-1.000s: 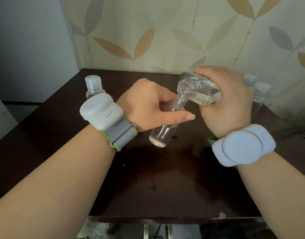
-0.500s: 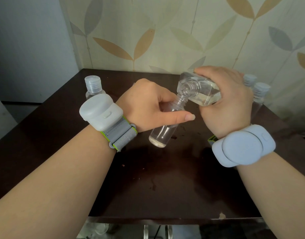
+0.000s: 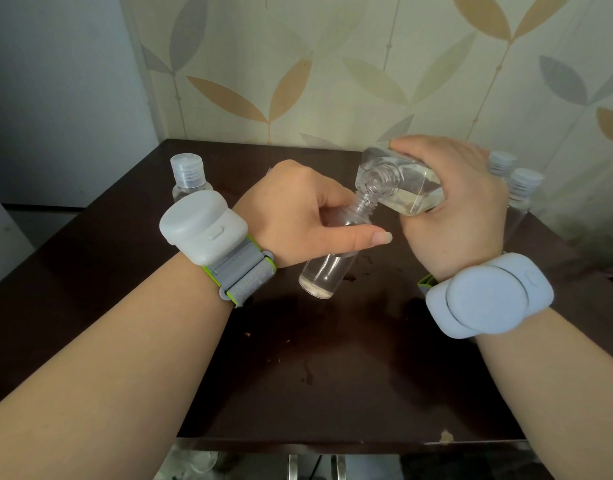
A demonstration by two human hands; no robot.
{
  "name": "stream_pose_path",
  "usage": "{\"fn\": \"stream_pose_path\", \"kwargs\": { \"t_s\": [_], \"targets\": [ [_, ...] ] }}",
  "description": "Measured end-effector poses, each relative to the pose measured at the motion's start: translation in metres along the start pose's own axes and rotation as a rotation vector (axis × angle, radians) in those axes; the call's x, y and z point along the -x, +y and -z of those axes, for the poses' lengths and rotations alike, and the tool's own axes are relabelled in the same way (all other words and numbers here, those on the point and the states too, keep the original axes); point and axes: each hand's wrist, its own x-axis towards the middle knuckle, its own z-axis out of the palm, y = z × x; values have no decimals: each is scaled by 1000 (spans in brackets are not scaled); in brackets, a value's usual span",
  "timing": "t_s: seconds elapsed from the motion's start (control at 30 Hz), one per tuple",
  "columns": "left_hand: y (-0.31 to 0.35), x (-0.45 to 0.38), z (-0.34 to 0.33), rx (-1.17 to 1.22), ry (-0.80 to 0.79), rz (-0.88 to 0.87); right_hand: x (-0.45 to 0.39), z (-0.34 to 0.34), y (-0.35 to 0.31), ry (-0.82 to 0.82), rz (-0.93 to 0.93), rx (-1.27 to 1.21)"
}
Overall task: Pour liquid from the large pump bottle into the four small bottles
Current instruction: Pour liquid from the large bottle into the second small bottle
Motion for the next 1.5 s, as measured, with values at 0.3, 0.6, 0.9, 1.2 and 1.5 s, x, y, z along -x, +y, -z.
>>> {"fn": "stream_pose_path", "kwargs": {
  "t_s": [0.3,0.6,0.9,1.2,1.5],
  "targets": [
    [-1,-1,-1,-43,15,-4,-1,1,0,0,2,-7],
    [-1,0,-1,-20,8,17,0,-1,-1,29,-10,-4],
    [2,0,0,81,-6,40,0,-3,-2,56,-47,25],
    [-3,-4,-2,71,-28,72,-1,2,-4,58,-122,8],
    [-7,-5,-7,207,-75,191,-1,2,-2,57,-181,4]
  ]
}}
